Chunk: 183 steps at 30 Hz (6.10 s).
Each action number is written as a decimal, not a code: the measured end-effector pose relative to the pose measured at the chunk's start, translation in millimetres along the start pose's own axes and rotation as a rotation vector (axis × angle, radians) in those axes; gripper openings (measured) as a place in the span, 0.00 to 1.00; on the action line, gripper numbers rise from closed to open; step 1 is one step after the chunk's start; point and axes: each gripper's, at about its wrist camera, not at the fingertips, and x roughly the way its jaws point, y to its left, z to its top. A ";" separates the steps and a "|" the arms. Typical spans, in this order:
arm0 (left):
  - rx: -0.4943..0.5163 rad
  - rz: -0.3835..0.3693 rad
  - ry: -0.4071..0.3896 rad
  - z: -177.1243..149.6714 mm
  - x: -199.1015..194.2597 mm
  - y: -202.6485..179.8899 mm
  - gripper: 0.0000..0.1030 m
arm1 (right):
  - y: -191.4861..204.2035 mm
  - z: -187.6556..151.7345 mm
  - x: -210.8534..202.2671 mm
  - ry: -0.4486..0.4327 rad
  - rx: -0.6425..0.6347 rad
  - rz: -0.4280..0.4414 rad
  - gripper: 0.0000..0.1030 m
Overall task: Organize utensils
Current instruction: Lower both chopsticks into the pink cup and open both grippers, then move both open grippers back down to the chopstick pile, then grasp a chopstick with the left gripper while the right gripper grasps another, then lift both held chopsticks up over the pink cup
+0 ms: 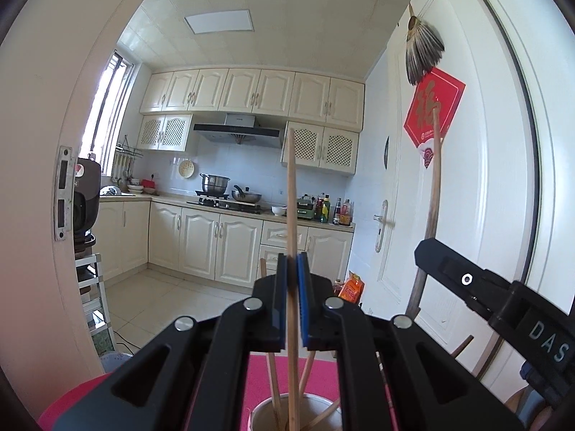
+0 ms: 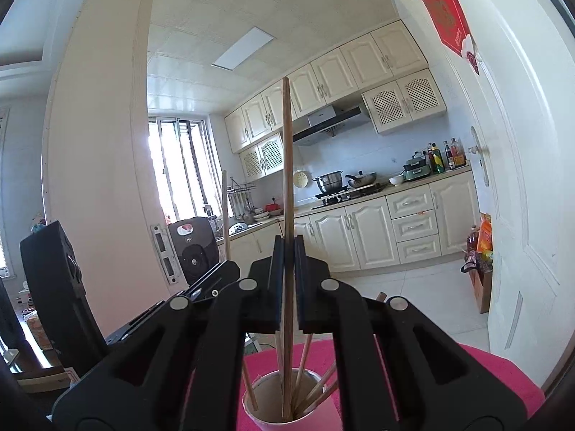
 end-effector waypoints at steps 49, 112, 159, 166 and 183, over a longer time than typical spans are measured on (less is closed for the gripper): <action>0.023 0.099 0.139 24.3 -112.7 26.6 0.49 | 44.2 12.7 -67.8 0.075 -0.115 -0.083 0.43; -0.010 0.220 1.152 -148.7 -100.8 38.4 0.24 | 31.7 -114.8 -73.2 0.901 -0.107 -0.174 0.64; -0.235 0.172 1.109 -141.2 -110.7 88.9 0.06 | 75.1 -172.5 -2.2 1.248 -0.133 -0.101 0.09; -0.292 0.156 1.073 -134.8 -121.2 98.5 0.06 | 51.8 -155.5 -23.6 1.179 -0.049 -0.075 0.06; -0.192 0.035 0.687 -58.5 -145.0 68.7 0.06 | 30.4 -88.5 -56.2 0.936 0.065 0.079 0.05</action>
